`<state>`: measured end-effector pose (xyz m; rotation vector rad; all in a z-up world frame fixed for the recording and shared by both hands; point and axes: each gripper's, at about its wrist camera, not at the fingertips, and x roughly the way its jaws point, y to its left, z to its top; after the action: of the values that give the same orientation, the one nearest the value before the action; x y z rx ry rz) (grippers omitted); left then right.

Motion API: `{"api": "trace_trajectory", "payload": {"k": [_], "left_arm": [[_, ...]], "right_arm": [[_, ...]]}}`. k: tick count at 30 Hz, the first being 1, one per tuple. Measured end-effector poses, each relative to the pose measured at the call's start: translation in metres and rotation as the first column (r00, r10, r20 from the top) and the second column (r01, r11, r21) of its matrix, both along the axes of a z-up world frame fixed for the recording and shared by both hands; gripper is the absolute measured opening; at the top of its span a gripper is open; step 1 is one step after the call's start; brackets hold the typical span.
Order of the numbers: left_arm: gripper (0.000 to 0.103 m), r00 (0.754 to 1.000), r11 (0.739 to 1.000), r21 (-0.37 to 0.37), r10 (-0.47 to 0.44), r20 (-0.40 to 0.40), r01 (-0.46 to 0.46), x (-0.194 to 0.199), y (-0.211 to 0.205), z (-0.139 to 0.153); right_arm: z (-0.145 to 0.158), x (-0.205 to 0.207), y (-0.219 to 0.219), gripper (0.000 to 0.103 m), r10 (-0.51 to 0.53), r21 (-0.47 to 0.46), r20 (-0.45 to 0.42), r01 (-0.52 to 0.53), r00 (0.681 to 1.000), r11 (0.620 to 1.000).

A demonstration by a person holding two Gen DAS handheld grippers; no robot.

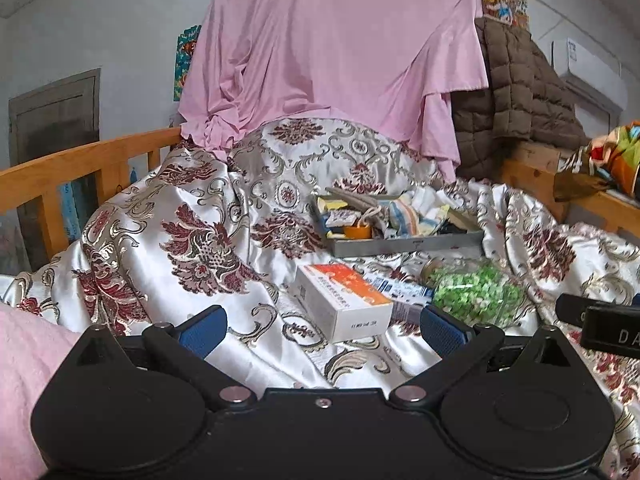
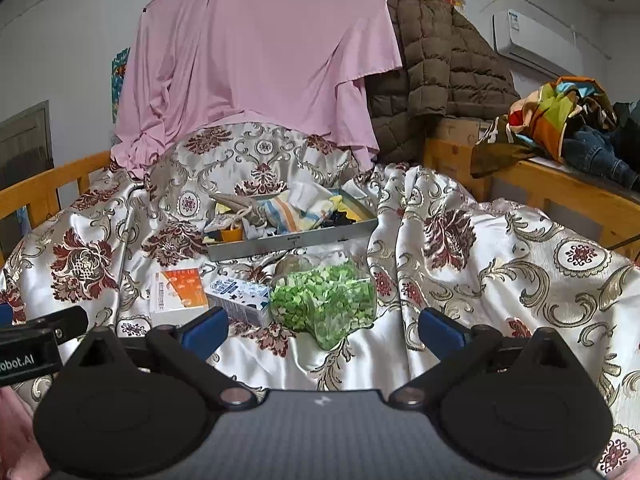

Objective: Organize soft objects

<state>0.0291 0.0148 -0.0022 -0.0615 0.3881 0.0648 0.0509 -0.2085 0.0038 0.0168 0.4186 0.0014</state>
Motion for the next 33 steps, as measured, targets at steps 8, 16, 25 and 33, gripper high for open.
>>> {"api": "trace_trajectory", "payload": {"k": [8,16,25,33], "left_arm": [[0.102,0.999,0.999,0.046,0.015,-0.052,-0.013,0.008,-0.006,-0.004],[0.102,0.986,0.998,0.067,0.024,-0.168,-0.013,0.041,-0.017,-0.007],[0.102,0.976,0.993,-0.107,0.015,-0.218,-0.039,0.08,-0.011,-0.014],[0.102,0.957,0.965,-0.205,0.105,-0.272,-0.164,0.1,0.003,-0.029]], "right_arm": [[-0.003,0.004,0.001,0.103,-0.002,-0.01,-0.027,0.002,1.0,1.0],[-0.016,0.027,-0.007,0.103,-0.037,0.047,-0.083,0.041,0.996,0.998],[-0.014,0.052,-0.003,0.103,-0.003,-0.035,-0.075,0.0,0.997,0.999],[-0.015,0.084,-0.004,0.103,0.006,-0.064,-0.064,-0.01,0.998,0.998]]}}
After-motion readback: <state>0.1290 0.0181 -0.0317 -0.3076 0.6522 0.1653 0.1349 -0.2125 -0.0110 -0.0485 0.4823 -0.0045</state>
